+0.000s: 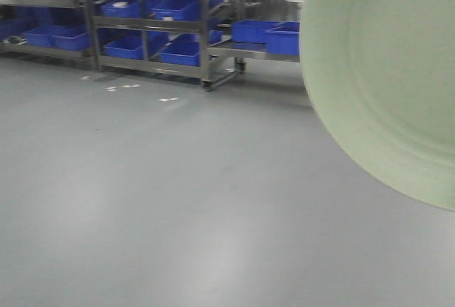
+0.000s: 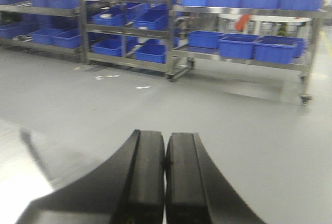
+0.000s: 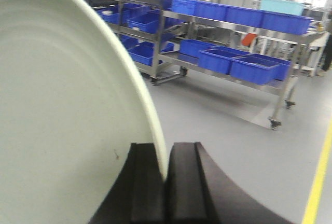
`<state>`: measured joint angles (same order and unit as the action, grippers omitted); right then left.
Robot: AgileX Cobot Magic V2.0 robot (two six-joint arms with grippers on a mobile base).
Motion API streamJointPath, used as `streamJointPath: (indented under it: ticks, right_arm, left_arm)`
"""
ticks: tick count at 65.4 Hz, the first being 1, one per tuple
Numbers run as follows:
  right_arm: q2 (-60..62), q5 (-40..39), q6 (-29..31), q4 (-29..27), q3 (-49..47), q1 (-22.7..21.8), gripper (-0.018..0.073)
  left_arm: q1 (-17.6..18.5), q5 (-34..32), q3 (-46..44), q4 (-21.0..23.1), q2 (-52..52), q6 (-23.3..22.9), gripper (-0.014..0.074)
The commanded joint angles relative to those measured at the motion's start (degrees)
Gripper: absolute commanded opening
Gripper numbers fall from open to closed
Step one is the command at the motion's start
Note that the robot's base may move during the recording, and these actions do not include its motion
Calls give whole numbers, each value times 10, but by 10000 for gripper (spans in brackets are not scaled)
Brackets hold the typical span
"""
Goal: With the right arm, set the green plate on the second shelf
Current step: 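Drive the base to the shelving rack holding the plate in the right gripper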
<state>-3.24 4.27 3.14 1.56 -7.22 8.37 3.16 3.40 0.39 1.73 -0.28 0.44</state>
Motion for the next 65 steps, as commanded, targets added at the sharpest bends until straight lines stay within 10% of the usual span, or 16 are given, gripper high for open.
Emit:
streamJointPath:
  ticks: [1, 65]
  right_arm:
    - [-7, -66, -1, -5, -19, -2, 57]
    - [-7, -65, -1, -5, -19, -2, 57]
  left_arm:
    - [1, -50, 24, 5, -8, -4, 130]
    - [1, -50, 24, 5, -8, -4, 130]
